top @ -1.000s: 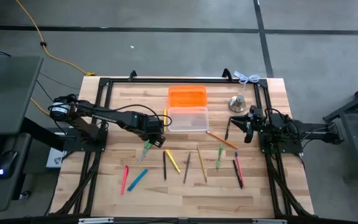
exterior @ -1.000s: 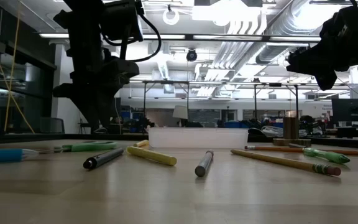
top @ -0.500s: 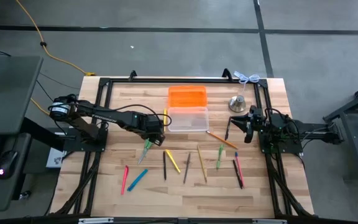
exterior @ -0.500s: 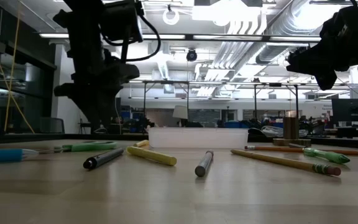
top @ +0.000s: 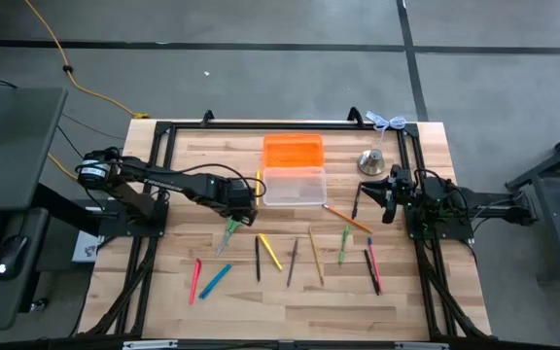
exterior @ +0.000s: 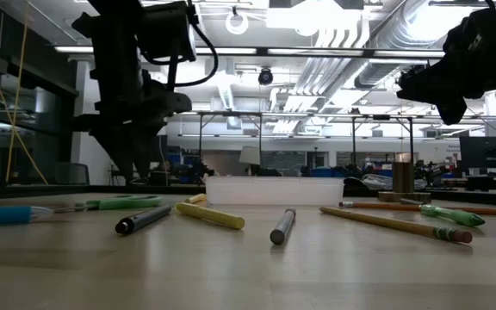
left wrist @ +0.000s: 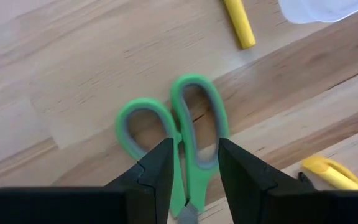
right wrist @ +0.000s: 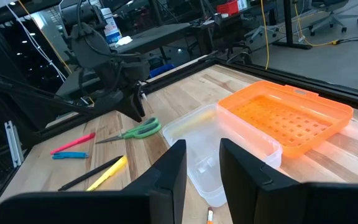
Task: Pick & place school supplies into a supply box
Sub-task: Put the green scissors into the orange supply box
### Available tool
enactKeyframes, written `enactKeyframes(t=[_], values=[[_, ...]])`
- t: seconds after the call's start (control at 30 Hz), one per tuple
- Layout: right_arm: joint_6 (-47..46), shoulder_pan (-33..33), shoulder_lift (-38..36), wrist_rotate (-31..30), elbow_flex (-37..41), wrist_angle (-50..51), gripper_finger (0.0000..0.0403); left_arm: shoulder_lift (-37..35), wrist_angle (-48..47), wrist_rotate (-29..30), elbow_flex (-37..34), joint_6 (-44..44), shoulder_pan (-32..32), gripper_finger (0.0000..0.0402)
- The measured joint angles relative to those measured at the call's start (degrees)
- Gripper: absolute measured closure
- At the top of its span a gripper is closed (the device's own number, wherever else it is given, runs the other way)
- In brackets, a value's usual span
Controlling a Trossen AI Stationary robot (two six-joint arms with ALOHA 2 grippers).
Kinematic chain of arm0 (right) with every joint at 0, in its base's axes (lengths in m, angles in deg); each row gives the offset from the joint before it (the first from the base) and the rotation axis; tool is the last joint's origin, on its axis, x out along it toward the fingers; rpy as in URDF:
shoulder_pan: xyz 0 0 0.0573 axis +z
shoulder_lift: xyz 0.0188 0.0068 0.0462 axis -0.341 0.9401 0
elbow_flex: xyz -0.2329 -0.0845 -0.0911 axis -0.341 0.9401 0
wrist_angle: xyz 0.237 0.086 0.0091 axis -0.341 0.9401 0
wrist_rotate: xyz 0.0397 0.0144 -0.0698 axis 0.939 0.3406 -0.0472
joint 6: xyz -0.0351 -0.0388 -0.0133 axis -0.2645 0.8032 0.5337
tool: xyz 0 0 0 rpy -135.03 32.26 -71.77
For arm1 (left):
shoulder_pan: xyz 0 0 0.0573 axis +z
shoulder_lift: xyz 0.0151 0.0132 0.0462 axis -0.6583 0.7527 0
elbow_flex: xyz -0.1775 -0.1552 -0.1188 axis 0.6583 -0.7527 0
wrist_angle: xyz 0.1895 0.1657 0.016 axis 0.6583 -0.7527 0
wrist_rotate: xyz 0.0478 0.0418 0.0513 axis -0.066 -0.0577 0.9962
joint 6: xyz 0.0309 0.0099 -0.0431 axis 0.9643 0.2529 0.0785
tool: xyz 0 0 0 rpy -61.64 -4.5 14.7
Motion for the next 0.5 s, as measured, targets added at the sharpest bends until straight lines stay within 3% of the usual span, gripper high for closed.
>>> enactKeyframes(t=[0.5], values=[[0.0, 0.0, 0.0, 0.0, 0.0, 0.0, 0.0329, 0.0, 0.69, 1.31, 0.0, -0.02, 0.02, 0.0245]])
